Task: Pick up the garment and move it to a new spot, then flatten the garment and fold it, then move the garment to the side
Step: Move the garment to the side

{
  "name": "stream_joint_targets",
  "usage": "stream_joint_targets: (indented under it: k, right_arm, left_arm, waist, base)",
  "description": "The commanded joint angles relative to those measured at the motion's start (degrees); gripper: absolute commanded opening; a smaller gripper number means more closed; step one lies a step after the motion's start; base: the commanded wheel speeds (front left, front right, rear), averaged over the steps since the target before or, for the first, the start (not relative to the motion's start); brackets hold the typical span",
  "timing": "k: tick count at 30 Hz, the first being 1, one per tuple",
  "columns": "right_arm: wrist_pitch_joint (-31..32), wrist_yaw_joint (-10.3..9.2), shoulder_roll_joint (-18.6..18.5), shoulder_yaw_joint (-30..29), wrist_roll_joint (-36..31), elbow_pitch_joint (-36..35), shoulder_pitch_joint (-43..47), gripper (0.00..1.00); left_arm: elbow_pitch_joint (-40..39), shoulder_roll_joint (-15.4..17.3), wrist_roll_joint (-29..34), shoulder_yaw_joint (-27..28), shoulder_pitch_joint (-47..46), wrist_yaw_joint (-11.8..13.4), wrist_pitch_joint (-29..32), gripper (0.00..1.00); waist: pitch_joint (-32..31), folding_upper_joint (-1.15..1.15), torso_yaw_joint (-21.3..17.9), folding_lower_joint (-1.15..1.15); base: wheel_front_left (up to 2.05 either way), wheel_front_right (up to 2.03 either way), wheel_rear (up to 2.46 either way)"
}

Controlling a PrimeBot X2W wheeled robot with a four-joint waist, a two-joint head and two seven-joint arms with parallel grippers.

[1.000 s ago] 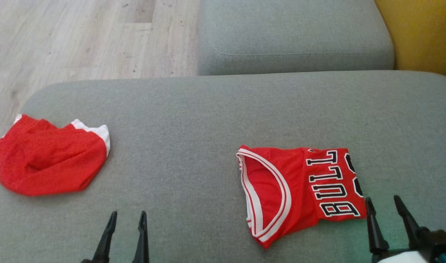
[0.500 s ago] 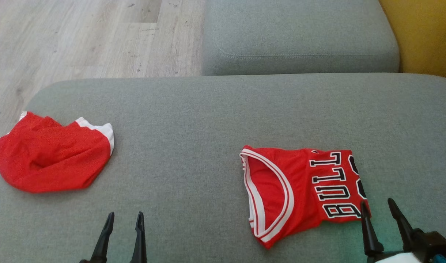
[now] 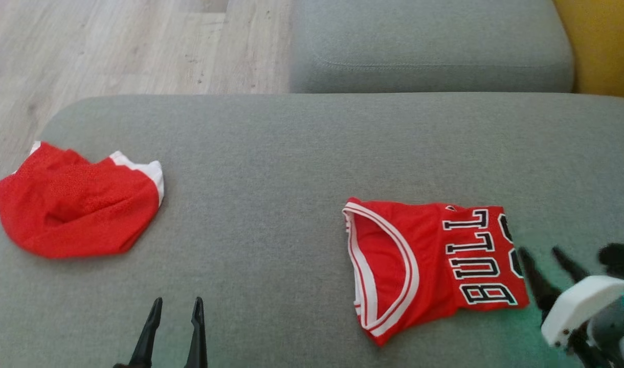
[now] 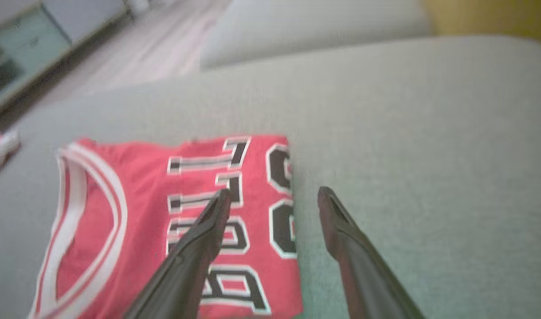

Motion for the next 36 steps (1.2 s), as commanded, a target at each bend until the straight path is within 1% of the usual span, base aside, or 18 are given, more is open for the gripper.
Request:
stream_joint_targets:
  k: [1,2,3,6,11,14,15,16,17,19,21,24,26,28,31,36]
  right_arm:
    - [2.9,0.42,-2.5,1.9,0.9,-0.3,-2.6,1.0]
    - [4.8,0.42,-3.6,3.4,1.3,0.3,-3.3,1.0]
    - [6.2,0.42,-3.9,4.0,2.4,1.3,-4.1,1.0]
    - [8.0,0.42,-5.1,5.6,2.4,5.5,-6.8,1.0]
    - [8.0,0.42,-4.7,7.3,2.0,13.9,-11.3,1.0]
    - [9.2,0.42,-3.1,8.7,4.5,17.9,-12.9,1.0]
    - [9.9,0.42,-2.4,8.9,6.6,18.7,-13.3,0.76]
    - [10.1,0.42,-2.2,9.1,8.2,19.0,-13.8,0.06]
    - [9.5,0.42,-2.3,9.2,8.9,19.1,-14.4,0.0]
    - [8.2,0.42,-2.9,9.7,9.7,19.0,-15.7,0.0]
    - [4.1,0.42,-4.6,9.7,8.6,19.1,-18.9,0.0]
    - [-0.4,0.42,-6.8,8.0,5.1,20.3,-24.4,0.0]
    - [-2.7,0.42,-8.3,5.7,2.9,22.4,-28.0,0.0]
    - [-3.9,0.42,-10.0,2.9,1.2,25.2,-31.1,0.0]
    - [-4.6,0.42,-13.8,-0.5,-2.2,29.3,-35.0,0.0]
    - [-5.6,0.42,-19.8,-6.4,-6.4,34.8,-38.7,0.0]
  left_arm:
    - [-1.3,-0.3,-0.2,1.3,-1.7,-0.2,-0.5,1.0]
    - [-1.3,-0.3,-0.3,1.1,-1.9,-0.2,-0.5,1.0]
    - [-1.3,-0.3,-0.4,1.0,-2.1,-0.1,-0.5,1.0]
    - [-1.3,-0.3,-0.4,0.4,-2.8,-0.1,-0.5,1.0]
    - [-1.0,-0.3,-0.4,-0.2,-4.0,0.0,-0.5,1.0]
    - [-1.0,-0.3,-0.5,-0.5,-4.4,0.0,-0.5,1.0]
    - [-1.0,-0.3,-0.5,-0.6,-4.5,0.1,-0.5,1.0]
    - [-1.1,-0.3,-0.5,-0.7,-4.6,0.1,-0.5,1.0]
    - [-1.2,-0.3,-0.5,-0.8,-4.7,0.2,-0.5,1.0]
    - [-1.3,-0.3,-0.5,-1.0,-5.2,0.0,-0.5,1.0]
    - [-1.9,-0.3,-0.5,-1.4,-6.2,-0.1,-0.5,1.0]
    - [-3.3,-0.3,-0.4,-1.6,-7.5,0.1,-0.5,1.0]
    - [-3.6,-0.3,0.3,-2.2,-8.5,-0.4,-0.5,1.0]
    - [-4.0,-0.3,0.9,-2.4,-9.1,-0.8,-0.5,1.0]
    - [-4.9,0.2,2.0,-2.4,-9.9,-1.3,-0.5,1.0]
    - [-6.3,1.2,3.1,-1.6,-11.1,-1.7,-0.5,1.0]
  waist:
    - [0.5,0.0,0.7,0.0]
    - [0.8,0.0,1.1,0.0]
    - [1.2,0.0,1.4,0.0]
    - [2.2,0.0,2.5,0.0]
    - [3.5,0.0,4.5,0.0]
    - [3.9,0.0,5.3,0.0]
    - [4.1,0.0,5.5,0.0]
    - [4.3,0.0,5.5,0.0]
    - [4.7,0.0,5.5,0.0]
    - [5.4,0.0,5.0,0.0]
    - [7.0,0.0,3.4,0.0]
    - [10.1,0.0,0.8,0.0]
    - [11.9,0.0,-0.6,0.0]
    - [13.7,0.0,-1.8,0.0]
    - [16.9,0.0,-3.1,0.0]
    - [20.4,0.0,-3.6,0.0]
  base:
    - [0.0,0.0,0.0]
    - [0.0,0.0,0.0]
    - [0.0,0.0,0.0]
    - [0.0,0.0,0.0]
    - [0.0,0.0,0.0]
    - [0.0,0.0,0.0]
    - [0.0,0.0,0.0]
    - [0.0,0.0,0.0]
    - [0.0,0.0,0.0]
    - [0.0,0.0,0.0]
    - [0.0,0.0,0.0]
    - [0.0,0.0,0.0]
    - [0.0,0.0,0.0]
    - [0.0,0.0,0.0]
    - [0.0,0.0,0.0]
    - [0.0,0.0,0.0]
